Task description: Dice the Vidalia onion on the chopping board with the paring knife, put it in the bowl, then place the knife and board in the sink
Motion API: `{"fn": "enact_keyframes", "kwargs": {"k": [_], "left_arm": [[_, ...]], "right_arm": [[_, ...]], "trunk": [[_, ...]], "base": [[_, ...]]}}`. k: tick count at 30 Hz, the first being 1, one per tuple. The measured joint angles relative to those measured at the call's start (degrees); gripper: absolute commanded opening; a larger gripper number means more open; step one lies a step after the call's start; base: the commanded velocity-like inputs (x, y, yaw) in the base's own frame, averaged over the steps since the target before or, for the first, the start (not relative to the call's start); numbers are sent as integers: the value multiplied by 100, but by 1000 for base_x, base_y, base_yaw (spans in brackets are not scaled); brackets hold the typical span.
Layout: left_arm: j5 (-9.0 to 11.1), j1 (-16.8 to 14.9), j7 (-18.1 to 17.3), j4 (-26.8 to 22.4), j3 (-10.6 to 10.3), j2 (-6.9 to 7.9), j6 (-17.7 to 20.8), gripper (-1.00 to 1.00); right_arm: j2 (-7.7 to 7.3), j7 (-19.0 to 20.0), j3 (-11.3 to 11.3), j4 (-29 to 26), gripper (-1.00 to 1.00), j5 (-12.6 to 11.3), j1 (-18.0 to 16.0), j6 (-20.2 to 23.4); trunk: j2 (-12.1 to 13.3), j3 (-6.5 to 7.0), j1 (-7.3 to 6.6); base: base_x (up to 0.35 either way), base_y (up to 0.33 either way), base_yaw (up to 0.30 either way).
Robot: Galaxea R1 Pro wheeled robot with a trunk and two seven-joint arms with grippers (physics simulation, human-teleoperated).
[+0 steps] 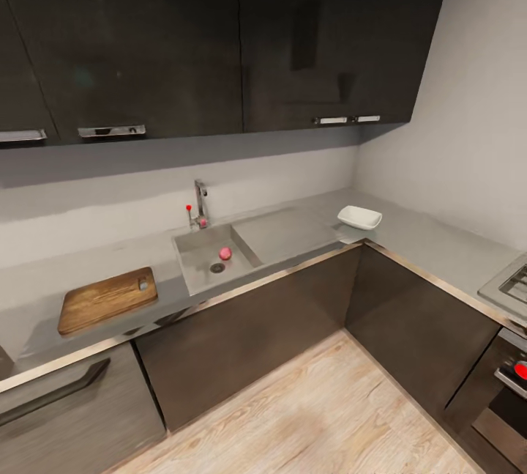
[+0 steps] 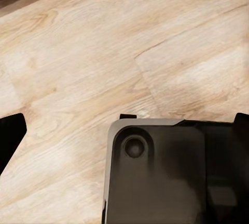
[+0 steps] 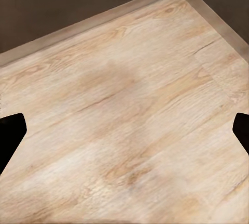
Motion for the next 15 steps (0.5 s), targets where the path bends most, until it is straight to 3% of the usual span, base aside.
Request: {"fn": "enact_keyframes", "kwargs": {"k": [15], "left_arm": [[0, 0, 0, 0, -5, 0, 0, 100]], "right_arm": [[11, -12, -1, -1, 100, -22, 0, -8]], "trunk": [[0, 0, 0]], "base": [[0, 0, 0]]}}
